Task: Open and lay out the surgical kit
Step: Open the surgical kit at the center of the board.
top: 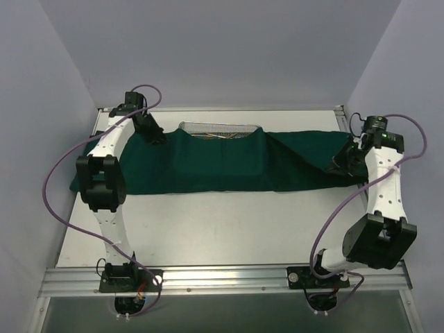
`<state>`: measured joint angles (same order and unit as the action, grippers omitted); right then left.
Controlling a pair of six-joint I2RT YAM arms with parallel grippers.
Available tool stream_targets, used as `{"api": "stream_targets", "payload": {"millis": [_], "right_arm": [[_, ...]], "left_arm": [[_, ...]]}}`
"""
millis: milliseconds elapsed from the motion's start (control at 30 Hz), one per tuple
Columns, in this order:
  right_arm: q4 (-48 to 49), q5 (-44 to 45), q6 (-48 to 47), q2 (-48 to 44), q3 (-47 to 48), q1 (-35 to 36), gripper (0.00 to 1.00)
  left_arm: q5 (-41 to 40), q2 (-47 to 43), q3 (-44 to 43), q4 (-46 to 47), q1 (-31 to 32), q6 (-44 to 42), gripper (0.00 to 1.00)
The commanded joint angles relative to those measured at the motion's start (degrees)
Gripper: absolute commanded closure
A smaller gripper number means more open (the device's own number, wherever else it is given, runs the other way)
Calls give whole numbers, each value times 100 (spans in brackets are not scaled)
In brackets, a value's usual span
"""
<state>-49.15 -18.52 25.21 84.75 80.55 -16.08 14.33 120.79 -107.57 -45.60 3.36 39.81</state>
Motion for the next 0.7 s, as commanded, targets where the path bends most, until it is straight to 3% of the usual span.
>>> {"api": "stream_targets", "payload": {"millis": [0, 133, 433, 667], "right_arm": [[-955, 155, -253, -713, -347, -545, 100], [-1308, 577, -315, -1284, -558, -581, 100], [-1809, 491, -587, -2023, -892, -555, 100], [-1836, 194, -552, -2753, -1182, -336, 100]], "left_arm": [[-79, -924, 297, 271, 51, -334, 75], [-176, -1435, 807, 341, 156, -465, 75], [-53, -2270, 1519, 508, 842, -711, 67], [1263, -2130, 1520, 1272, 1290, -1458, 61]]}}
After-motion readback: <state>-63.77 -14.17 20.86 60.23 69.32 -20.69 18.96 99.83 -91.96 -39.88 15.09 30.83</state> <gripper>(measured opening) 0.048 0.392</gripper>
